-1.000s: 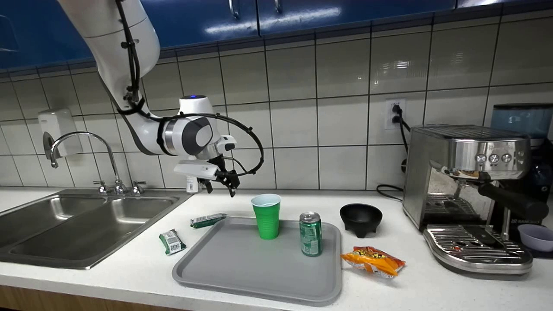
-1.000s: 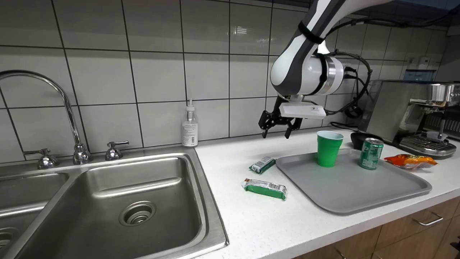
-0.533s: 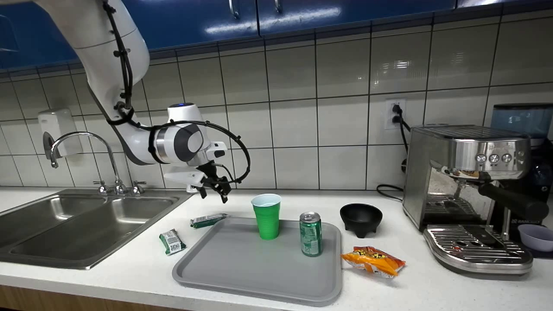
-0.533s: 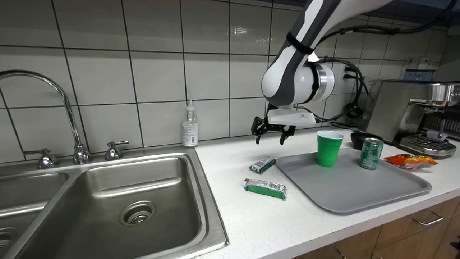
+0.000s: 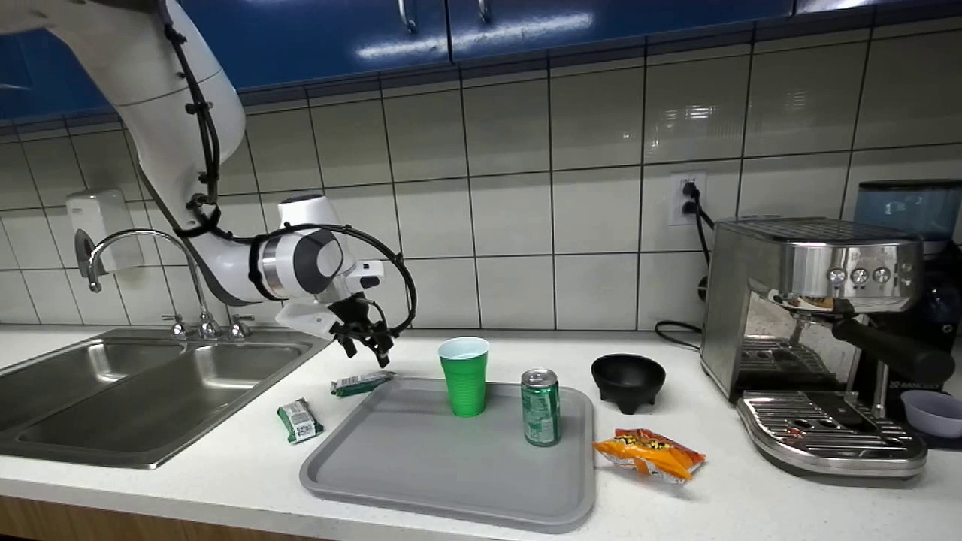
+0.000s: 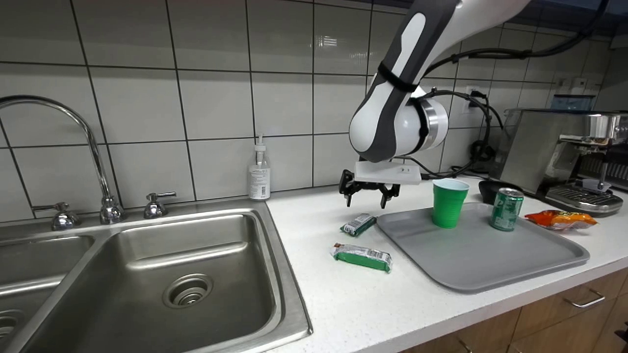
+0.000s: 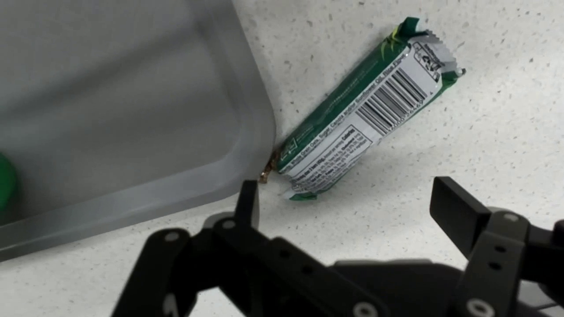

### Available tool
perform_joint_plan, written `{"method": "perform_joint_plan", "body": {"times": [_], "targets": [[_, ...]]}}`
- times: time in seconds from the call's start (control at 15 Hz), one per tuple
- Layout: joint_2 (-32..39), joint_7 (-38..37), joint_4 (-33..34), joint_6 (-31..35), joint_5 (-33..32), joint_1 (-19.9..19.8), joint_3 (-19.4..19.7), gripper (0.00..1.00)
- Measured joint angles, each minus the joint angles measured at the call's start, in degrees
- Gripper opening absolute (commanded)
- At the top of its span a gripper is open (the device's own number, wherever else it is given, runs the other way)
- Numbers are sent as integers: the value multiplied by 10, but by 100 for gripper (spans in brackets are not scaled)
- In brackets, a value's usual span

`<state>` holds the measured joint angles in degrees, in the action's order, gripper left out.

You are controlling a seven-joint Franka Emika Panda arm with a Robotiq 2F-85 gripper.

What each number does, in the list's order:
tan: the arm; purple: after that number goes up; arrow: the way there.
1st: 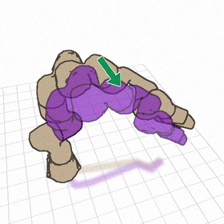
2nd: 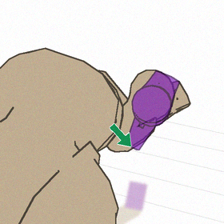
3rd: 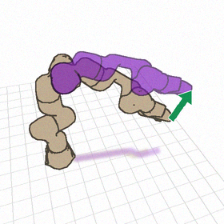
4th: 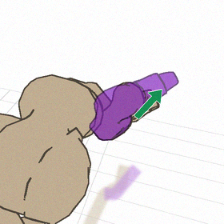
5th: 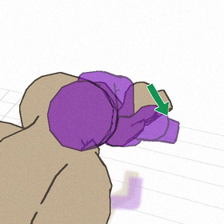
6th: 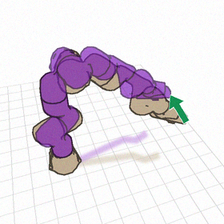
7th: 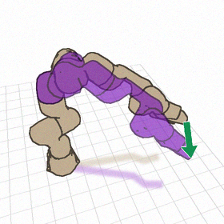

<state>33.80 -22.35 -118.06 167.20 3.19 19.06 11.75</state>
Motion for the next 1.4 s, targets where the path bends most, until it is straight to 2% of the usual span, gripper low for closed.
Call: {"method": "perform_joint_plan", "body": {"times": [0.67, 1.4], "targets": [[47, -86, 30, 0, 1, 44, 31, 100], [89, -138, 73, 0, 2, 52, 34, 100]]}}
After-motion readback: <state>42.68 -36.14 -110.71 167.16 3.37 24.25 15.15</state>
